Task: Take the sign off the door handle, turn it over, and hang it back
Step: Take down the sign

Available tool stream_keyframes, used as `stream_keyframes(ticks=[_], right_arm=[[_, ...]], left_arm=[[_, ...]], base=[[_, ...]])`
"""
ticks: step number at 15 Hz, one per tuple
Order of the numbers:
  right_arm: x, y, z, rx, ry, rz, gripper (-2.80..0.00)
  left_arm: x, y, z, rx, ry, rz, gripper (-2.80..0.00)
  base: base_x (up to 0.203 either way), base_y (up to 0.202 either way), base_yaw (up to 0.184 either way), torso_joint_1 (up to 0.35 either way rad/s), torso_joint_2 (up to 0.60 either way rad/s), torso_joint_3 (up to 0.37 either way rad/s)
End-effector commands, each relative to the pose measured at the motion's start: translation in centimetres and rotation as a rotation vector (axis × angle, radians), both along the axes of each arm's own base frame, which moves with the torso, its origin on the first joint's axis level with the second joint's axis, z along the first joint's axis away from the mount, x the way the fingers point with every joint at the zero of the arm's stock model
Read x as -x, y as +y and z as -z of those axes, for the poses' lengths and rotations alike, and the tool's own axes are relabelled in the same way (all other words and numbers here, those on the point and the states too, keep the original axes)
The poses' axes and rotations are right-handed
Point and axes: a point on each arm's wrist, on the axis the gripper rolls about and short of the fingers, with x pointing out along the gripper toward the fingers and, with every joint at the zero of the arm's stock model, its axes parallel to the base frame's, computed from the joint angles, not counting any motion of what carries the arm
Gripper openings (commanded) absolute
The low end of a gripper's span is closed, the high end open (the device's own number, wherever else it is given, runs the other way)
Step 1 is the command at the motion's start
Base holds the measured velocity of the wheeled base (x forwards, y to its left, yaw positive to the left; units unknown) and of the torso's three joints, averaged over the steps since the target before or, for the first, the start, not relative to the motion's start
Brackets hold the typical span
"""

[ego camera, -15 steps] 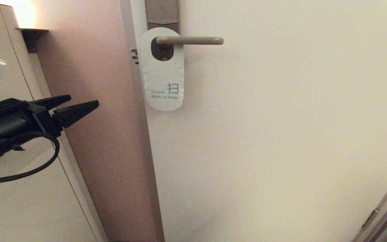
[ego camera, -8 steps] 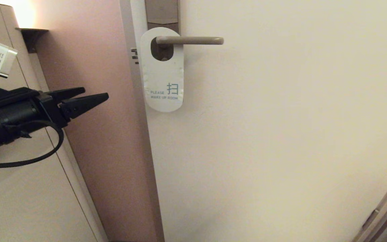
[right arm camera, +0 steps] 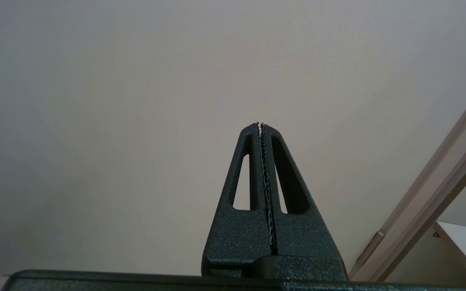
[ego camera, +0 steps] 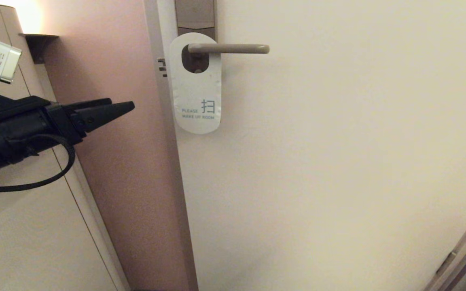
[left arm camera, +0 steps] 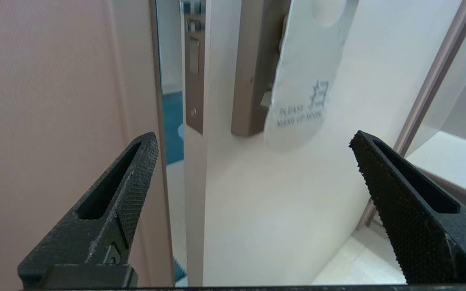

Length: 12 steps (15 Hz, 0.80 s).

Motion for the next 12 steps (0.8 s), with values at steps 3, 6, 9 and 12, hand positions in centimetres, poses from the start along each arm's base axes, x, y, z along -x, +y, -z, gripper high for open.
stream_keyframes(ticks=[3,6,9,12], right_arm=[[0.0,0.0,0.0,0.001,-0.001,0.000,-2.80],[0.0,0.0,0.0,0.001,-0.001,0.000,-2.80],[0.0,0.0,0.0,0.001,-0.001,0.000,-2.80],[0.0,0.0,0.0,0.001,-0.001,0.000,-2.80]], left_arm=[[-1.3,-0.3,0.3,0.038,-0.014,0.085,0.00],[-2.1,-0.5,0.3,0.052,-0.030,0.165,0.00],[-2.3,-0.8,-0.1,0.071,-0.005,0.237,0.00],[-3.1,-1.0,0.1,0.070,0.011,0.285,0.00]], base=[[0.000,0.000,0.000,0.000,0.00,0.000],[0.000,0.000,0.000,0.000,0.00,0.000],[0.000,0.000,0.000,0.000,0.00,0.000],[0.000,0.000,0.000,0.000,0.00,0.000]])
